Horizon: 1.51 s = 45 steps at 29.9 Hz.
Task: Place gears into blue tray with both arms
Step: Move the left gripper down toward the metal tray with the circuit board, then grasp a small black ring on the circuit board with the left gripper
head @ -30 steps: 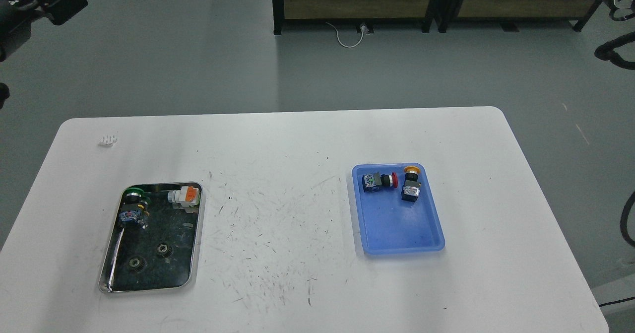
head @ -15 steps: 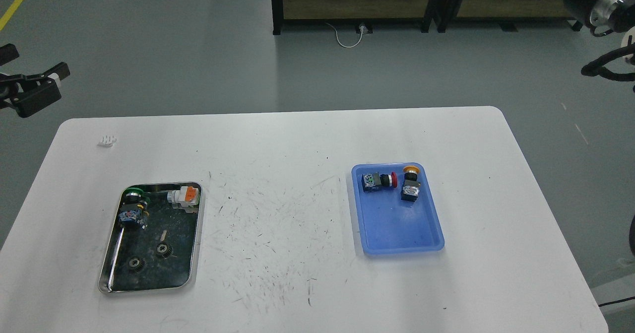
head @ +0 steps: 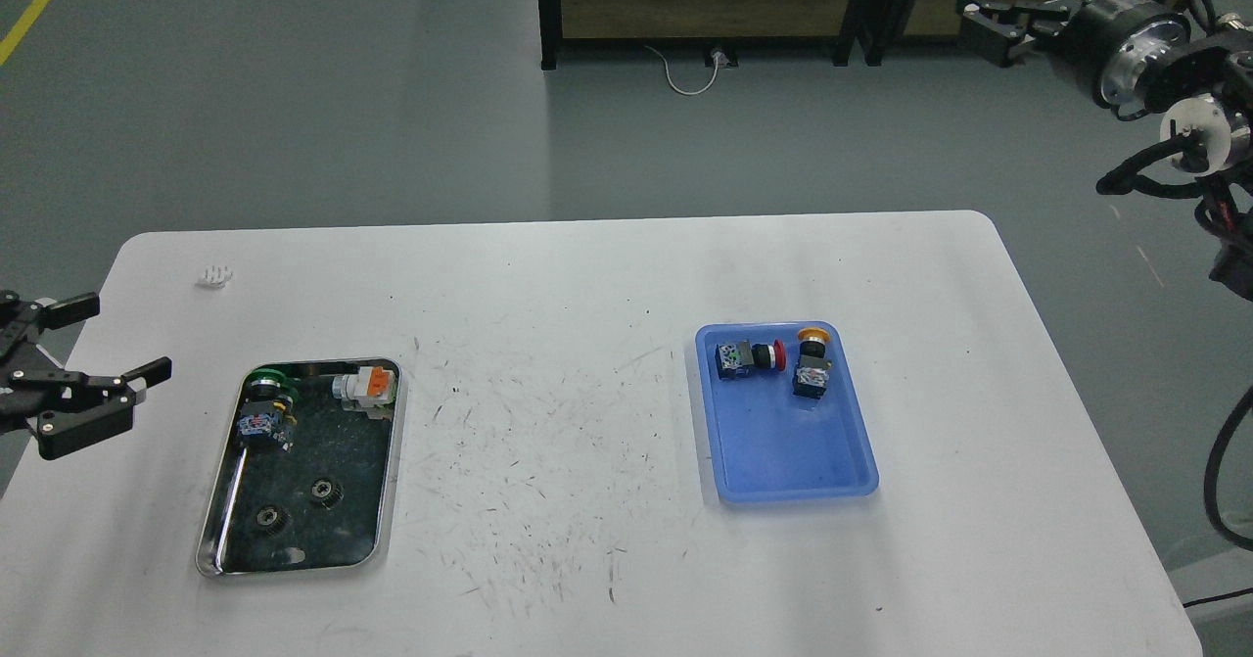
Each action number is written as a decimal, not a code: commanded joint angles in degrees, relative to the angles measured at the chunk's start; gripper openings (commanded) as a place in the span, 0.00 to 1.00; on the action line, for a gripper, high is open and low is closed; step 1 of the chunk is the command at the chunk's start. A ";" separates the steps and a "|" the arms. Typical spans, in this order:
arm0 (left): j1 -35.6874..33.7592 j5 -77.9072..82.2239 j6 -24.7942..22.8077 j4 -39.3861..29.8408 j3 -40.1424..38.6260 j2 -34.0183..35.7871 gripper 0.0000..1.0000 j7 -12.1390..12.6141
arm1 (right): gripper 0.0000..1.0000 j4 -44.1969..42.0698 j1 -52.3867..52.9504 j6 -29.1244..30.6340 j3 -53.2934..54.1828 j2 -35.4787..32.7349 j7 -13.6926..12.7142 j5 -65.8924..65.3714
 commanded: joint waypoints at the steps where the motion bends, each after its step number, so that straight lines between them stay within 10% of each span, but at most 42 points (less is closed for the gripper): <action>1: 0.15 0.44 0.76 -1.63 2.89 -1.04 0.98 -0.08 | 1.00 -0.96 0.49 -0.10 -0.01 1.13 -0.87 -0.90; 23: 6.73 7.74 17.54 0.74 9.14 -15.54 0.98 -1.48 | 1.00 -5.71 3.31 -4.14 1.14 6.23 -1.05 -1.08; 45: 9.82 5.54 20.53 7.07 10.19 -19.50 0.81 -0.08 | 1.00 -5.53 3.13 -4.32 0.96 6.05 -0.96 -1.08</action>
